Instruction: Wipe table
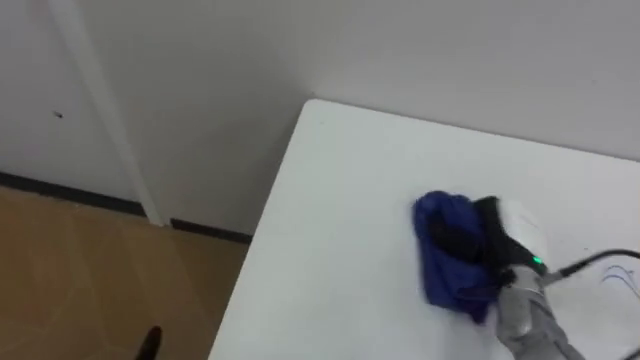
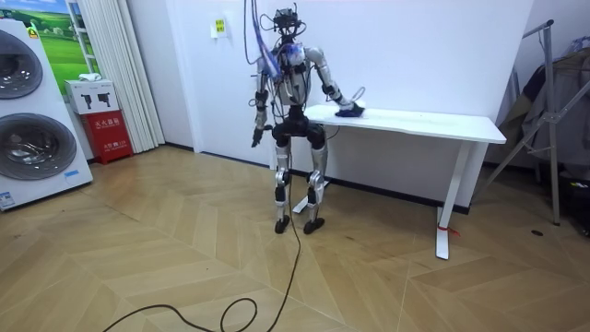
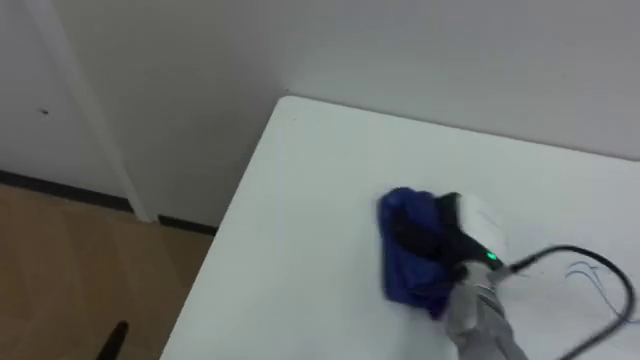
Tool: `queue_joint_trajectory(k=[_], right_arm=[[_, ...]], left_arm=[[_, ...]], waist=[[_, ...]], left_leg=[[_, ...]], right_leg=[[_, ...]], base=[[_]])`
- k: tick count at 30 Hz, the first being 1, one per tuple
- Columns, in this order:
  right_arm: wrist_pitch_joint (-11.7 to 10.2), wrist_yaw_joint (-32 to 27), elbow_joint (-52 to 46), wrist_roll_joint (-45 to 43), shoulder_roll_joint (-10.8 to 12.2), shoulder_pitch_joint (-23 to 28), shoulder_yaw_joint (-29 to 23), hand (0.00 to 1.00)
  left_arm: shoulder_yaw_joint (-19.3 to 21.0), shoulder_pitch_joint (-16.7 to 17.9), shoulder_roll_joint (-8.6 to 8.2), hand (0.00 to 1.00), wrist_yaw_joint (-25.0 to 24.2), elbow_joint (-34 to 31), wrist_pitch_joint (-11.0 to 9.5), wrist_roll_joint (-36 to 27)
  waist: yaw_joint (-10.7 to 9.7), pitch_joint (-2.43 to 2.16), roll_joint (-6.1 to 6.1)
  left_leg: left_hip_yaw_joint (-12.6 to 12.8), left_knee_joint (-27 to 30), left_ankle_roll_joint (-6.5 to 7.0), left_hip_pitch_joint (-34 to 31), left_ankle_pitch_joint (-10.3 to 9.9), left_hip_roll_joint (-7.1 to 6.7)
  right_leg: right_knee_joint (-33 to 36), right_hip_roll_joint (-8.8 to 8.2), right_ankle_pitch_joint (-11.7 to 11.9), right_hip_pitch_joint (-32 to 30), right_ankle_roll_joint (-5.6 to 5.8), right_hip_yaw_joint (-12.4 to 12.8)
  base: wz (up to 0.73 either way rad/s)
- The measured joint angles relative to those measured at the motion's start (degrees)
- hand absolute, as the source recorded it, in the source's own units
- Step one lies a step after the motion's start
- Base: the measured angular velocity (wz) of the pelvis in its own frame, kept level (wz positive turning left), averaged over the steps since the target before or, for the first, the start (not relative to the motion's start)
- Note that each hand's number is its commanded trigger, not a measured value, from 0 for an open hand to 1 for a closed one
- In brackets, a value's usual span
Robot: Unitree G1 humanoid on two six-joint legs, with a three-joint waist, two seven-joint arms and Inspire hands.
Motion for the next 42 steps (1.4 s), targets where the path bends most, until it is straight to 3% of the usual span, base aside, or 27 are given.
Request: queue_joint_trajectory(k=[1,3,4,5,6,7,9,11,12,14,15,16,17,19,20,21,22,25,27,30,33,35,38,39,40,41,42], right_arm=[[0.16,-1.41,2.44,3.64,-1.67,2.29,-2.79,1.00],[0.67,-3.22,5.15,9.13,-3.46,5.71,-4.43,1.00],[0.67,-3.62,5.53,11.03,-3.52,6.51,-4.59,1.00],[0.65,-3.73,5.53,11.66,-3.33,6.55,-4.54,1.00],[0.65,-3.70,5.49,12.21,-2.59,5.91,-3.94,1.00],[1.06,-3.78,5.19,12.54,-1.55,4.65,-2.24,1.00],[2.58,-3.74,4.52,12.38,-0.37,2.77,0.05,1.00],[6.09,-2.87,2.56,10.73,1.83,-1.51,2.21,1.00],[10.12,-0.76,-1.43,7.49,2.80,-5.01,6.38,1.00],[12.36,4.42,-6.75,1.14,4.75,-12.30,14.68,1.00],[12.15,7.37,-9.81,-3.97,6.39,-17.67,19.02,1.00],[10.01,9.49,-10.00,-8.72,7.10,-22.10,21.36,1.00],[9.64,10.22,-9.93,-9.82,7.30,-23.31,22.16,1.00],[9.90,12.17,-9.79,-10.54,7.01,-23.25,22.26,1.00],[10.11,12.62,-9.62,-10.39,6.65,-22.49,22.22,1.00],[10.07,13.02,-8.86,-10.38,5.40,-20.38,21.81,1.00],[8.43,12.42,-7.70,-8.98,4.30,-16.81,19.23,1.00],[2.51,7.34,-8.44,-8.23,2.31,-9.30,11.87,1.00],[0.88,4.93,-7.90,-7.03,0.20,-4.08,5.16,1.00],[0.06,1.46,-2.13,-2.17,-2.86,2.84,-5.77,1.00],[-0.11,0.74,3.98,-1.12,-4.25,5.73,-10.97,1.00],[0.36,0.74,3.75,1.04,-4.27,5.74,-11.54,1.00],[4.12,0.75,2.22,4.32,-3.65,3.12,-8.82,1.00],[7.40,1.30,-0.44,4.27,-2.99,1.25,-5.88,1.00],[10.71,3.54,-5.77,3.03,-1.93,-0.90,-1.05,1.00],[11.99,4.73,-9.47,2.05,-1.22,-1.60,2.06,1.00],[13.44,7.41,-15.52,-2.04,0.95,-4.78,9.78,1.00]], left_arm=[[1.27,-0.17,0.92,0.00,0.16,-0.27,-0.04,0.87],[1.07,0.06,2.44,0.00,0.64,-0.62,-0.75,1.75],[1.15,0.04,3.27,0.00,1.20,-0.64,-0.75,1.85],[1.12,-0.03,3.65,0.00,1.39,-0.71,-0.76,2.00],[1.02,-0.39,4.41,0.00,1.45,-0.71,-0.88,2.13],[0.79,-0.76,4.62,0.00,1.45,-0.48,-0.87,2.11],[-1.52,-2.56,4.44,0.00,1.28,0.35,-0.87,2.14],[-2.88,-5.11,3.64,0.00,1.22,1.83,-0.90,2.19],[-3.71,-5.94,2.82,0.00,0.84,2.57,-0.84,2.13],[-4.40,-7.29,1.68,0.00,0.34,2.66,-0.60,2.14],[-5.10,-8.69,0.53,0.00,-0.04,2.99,-0.67,1.71],[-7.11,-10.09,-1.20,0.00,-0.62,3.06,-0.62,1.51],[-8.16,-10.33,-1.97,0.00,-0.89,2.84,-0.55,1.52],[-9.61,-8.06,-4.22,0.00,-1.66,-0.91,0.37,1.55],[-10.10,-7.26,-4.22,0.00,-1.69,-1.34,0.65,1.52],[-9.90,-6.08,-4.23,0.00,-1.66,-1.43,1.05,1.50],[-9.47,-4.86,-4.01,0.00,-1.47,-1.41,1.70,1.49],[-5.19,0.83,-3.22,0.00,-1.35,-1.40,1.77,1.50],[-0.95,4.11,-2.48,0.00,-1.31,-1.43,1.73,3.19],[5.16,6.14,-0.29,0.00,-0.18,-1.40,1.75,5.20],[7.27,5.56,0.99,0.00,0.08,-1.41,1.15,6.76],[6.47,4.30,0.50,0.00,0.48,-1.43,0.30,6.70],[1.57,0.49,-1.09,0.00,2.06,-1.34,-0.18,5.86],[0.17,-1.28,-2.38,0.00,2.57,-1.29,-0.20,5.84],[-1.38,-2.72,-3.46,0.00,2.73,-1.15,-0.28,5.44],[-2.44,-3.64,-4.09,0.00,2.69,-0.81,-0.53,5.38],[-4.28,-5.32,-5.30,0.00,2.58,-0.01,-0.88,5.35]], waist=[[-0.15,-0.03,0.02],[-0.15,-0.14,0.19],[-0.09,-0.19,0.28],[-0.04,-0.23,0.40],[0.22,-0.19,0.26],[0.57,-0.16,-0.29],[1.64,-0.15,-0.28],[3.10,0.05,-1.25],[4.57,-0.02,-1.37],[6.48,-0.02,-1.68],[7.68,0.07,-1.33],[7.94,0.63,0.06],[7.74,0.61,0.03],[6.89,0.57,-0.81],[6.44,0.59,-0.83],[6.21,0.53,-0.86],[6.25,0.49,-0.62],[4.02,0.22,0.37],[1.98,-0.23,0.06],[-0.45,-1.18,-2.20],[-1.66,-1.36,-4.08],[-1.74,-1.27,-4.17],[-1.01,-1.09,-3.40],[0.40,-0.95,-2.95],[1.17,-0.60,-2.38],[2.01,-0.57,-2.07],[3.17,-0.41,-1.84]], left_leg=[[3.13,1.73,0.42,-0.24,-0.45,0.73],[6.10,3.30,0.12,-0.17,-1.03,2.78],[5.89,4.92,-0.72,-1.19,-2.48,4.64],[5.36,6.32,-1.13,-2.13,-3.75,5.86],[4.74,9.60,-1.61,-4.19,-6.27,8.24],[3.58,13.56,-2.92,-6.42,-7.10,10.36],[-0.27,16.99,-4.85,-8.52,-8.27,13.30],[-0.94,18.93,-6.96,-9.75,-8.27,15.67],[-1.03,19.17,-8.85,-9.83,-7.84,17.09],[-1.36,18.42,-12.32,-10.52,-6.04,19.14],[-2.11,17.97,-13.71,-11.53,-4.95,20.74],[-5.89,17.33,-11.04,-12.87,-3.01,21.80],[-6.52,17.19,-9.42,-14.20,-1.66,21.32],[-7.02,17.15,-8.89,-15.93,-0.71,13.57],[-7.01,16.49,-8.86,-15.58,-0.73,11.60],[-6.87,13.77,-8.51,-14.18,-0.74,8.23],[-6.80,9.97,-7.63,-12.19,-0.30,6.19],[-6.63,2.62,-7.51,-8.09,2.30,5.31],[-6.64,0.48,-7.31,-6.75,2.89,4.73],[-7.18,-0.54,-6.95,-5.98,3.08,3.57],[-7.33,-0.60,-6.62,-5.03,2.84,3.21],[-7.28,-0.74,-6.55,-4.90,2.78,3.21],[-7.21,-1.63,-6.63,-4.63,2.73,3.58],[-7.35,-1.92,-6.66,-4.51,2.73,3.88],[-7.87,-2.18,-6.78,-4.49,2.81,4.06],[-8.14,-2.46,-6.84,-4.44,2.85,4.12],[-9.23,-2.65,-6.86,-4.47,2.86,4.16]], right_leg=[[5.42,-3.25,-2.52,-0.58,0.87,-1.40],[9.06,-8.31,-3.71,-0.23,2.13,-2.49],[9.44,-10.80,-3.42,-0.21,2.67,-1.74],[9.10,-11.65,-3.23,-0.36,2.97,-0.92],[6.80,-12.97,-2.62,-0.59,3.89,0.71],[3.30,-14.36,-1.96,0.43,4.55,0.83],[0.27,-14.93,0.08,1.82,4.83,0.62],[0.11,-15.40,2.28,1.93,4.80,0.30],[-0.10,-14.77,3.16,0.97,4.79,0.67],[2.49,-12.75,3.25,-1.23,4.69,-1.54],[5.96,-12.10,-0.65,-3.18,8.11,-5.63],[10.01,-10.85,-3.66,-5.10,5.70,-7.93],[10.77,-10.72,-4.71,-5.37,5.13,-8.71],[9.03,-9.78,-6.65,-4.55,3.95,-8.53],[7.60,-9.24,-6.51,-3.74,3.72,-8.53],[5.10,-8.17,-5.95,-2.82,3.30,-8.53],[2.85,-7.15,-5.14,-2.26,2.90,-8.40],[-2.75,-5.52,-2.87,0.33,2.81,-8.54],[-4.56,-5.45,-2.40,1.84,3.25,-8.59],[-5.76,-5.68,-2.12,3.56,4.03,-7.29],[-6.77,-5.70,-1.90,5.33,4.41,-7.02],[-6.75,-5.70,-1.79,5.46,4.45,-6.87],[-6.51,-5.14,-1.21,4.98,3.89,-6.21],[-6.44,-4.50,-0.58,4.28,3.30,-4.77],[-6.34,-3.73,0.04,3.23,2.74,-3.46],[-6.35,-3.47,0.45,2.54,2.43,-3.21],[-6.19,-2.94,1.11,1.45,1.78,-2.97]], base=[[-0.05],[0.06],[-0.05],[-0.14],[-0.22],[-0.21],[-0.17],[-0.42],[-0.94],[-0.90],[-0.33],[0.00],[0.83],[1.15],[0.85],[0.56],[0.36],[-0.04],[0.15],[0.20],[0.08],[-0.03],[-0.20],[-0.71],[-0.82],[-0.82],[-0.64]])
